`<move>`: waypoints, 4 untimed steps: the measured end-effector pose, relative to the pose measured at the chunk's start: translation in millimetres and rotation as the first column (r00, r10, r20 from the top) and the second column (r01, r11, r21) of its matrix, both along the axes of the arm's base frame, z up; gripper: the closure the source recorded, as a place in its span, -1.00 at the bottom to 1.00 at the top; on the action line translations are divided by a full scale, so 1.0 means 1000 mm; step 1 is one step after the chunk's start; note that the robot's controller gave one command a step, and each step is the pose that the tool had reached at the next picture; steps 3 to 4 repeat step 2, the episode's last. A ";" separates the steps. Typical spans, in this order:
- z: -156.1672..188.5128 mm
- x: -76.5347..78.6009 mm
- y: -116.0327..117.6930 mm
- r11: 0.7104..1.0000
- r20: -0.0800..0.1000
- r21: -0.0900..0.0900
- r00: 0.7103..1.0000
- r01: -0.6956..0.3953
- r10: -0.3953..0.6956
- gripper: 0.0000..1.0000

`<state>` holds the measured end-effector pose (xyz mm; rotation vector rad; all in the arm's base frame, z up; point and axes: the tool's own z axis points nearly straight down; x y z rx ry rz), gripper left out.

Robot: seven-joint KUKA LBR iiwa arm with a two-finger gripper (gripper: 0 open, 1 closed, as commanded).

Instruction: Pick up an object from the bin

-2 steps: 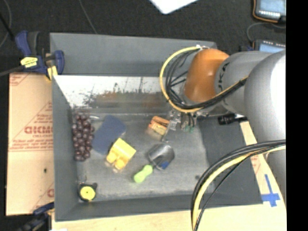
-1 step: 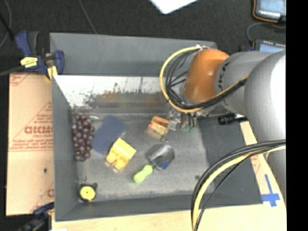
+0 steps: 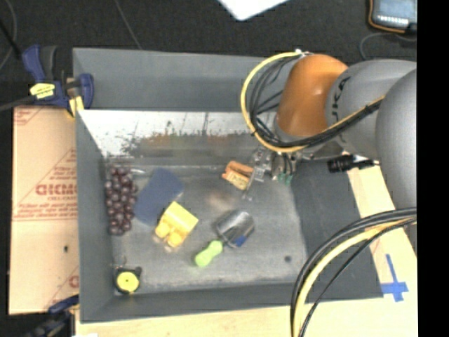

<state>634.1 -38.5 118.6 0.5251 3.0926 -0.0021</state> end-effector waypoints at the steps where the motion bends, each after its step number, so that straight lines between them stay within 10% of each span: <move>1: 0.037 0.012 -0.011 1.000 0.017 -0.003 1.000 -0.010 0.010 1.00; 2: 0.172 0.010 -0.008 1.000 0.005 -0.001 1.000 -0.010 0.010 1.00; 4: 0.172 0.010 -0.008 1.000 0.005 -0.001 1.000 -0.010 0.010 1.00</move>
Offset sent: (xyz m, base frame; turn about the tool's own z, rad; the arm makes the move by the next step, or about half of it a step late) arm 0.0086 -0.0068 0.1705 -0.0053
